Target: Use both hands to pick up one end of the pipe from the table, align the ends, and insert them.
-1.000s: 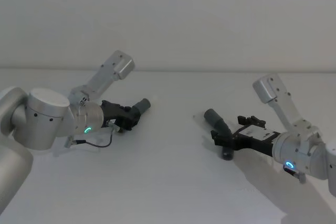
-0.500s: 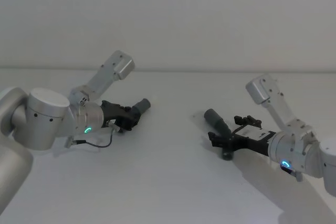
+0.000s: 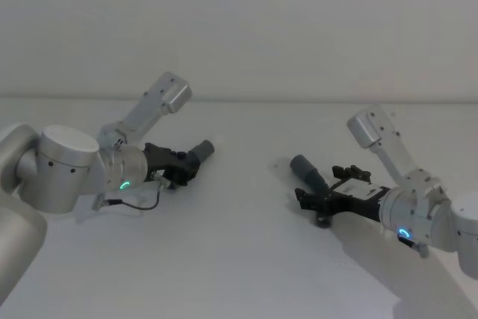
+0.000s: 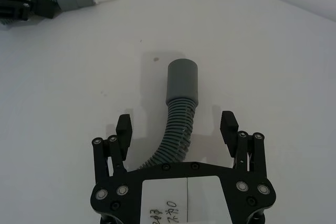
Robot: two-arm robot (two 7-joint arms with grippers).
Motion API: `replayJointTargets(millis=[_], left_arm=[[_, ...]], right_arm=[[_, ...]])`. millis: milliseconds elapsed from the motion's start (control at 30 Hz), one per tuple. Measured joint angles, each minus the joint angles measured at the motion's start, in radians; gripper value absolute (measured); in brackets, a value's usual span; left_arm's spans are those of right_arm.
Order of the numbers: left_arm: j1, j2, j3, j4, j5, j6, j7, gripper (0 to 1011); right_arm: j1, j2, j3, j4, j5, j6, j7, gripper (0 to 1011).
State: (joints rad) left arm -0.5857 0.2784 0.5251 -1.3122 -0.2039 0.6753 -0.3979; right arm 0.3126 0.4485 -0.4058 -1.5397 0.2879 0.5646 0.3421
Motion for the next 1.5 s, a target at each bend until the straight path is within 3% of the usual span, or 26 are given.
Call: replayJointTargets(millis=[500,733,1033,1133,1333,1500], left_arm=[[0.0,0.0,0.0,0.0,0.0,0.0,0.0,306],[0.0,0.0,0.0,0.0,0.0,0.0,0.0,306],[0.0,0.0,0.0,0.0,0.0,0.0,0.0,306],[0.0,0.0,0.0,0.0,0.0,0.0,0.0,306],[0.0,0.0,0.0,0.0,0.0,0.0,0.0,306],[0.0,0.0,0.0,0.0,0.0,0.0,0.0,306]], right_arm=[[-0.003,-0.017,0.013,0.0,0.002,0.02,-0.008,997],[-0.004,-0.019,0.015,-0.001,0.003,0.025,-0.01,866],[-0.004,-0.021,0.016,-0.001,0.004,0.027,-0.011,557],[-0.004,-0.021,0.016,-0.001,0.004,0.027,-0.011,513],[-0.004,-0.022,0.017,-0.001,0.005,0.028,-0.012,280],[-0.004,-0.022,0.017,-0.001,0.005,0.028,-0.012,241]])
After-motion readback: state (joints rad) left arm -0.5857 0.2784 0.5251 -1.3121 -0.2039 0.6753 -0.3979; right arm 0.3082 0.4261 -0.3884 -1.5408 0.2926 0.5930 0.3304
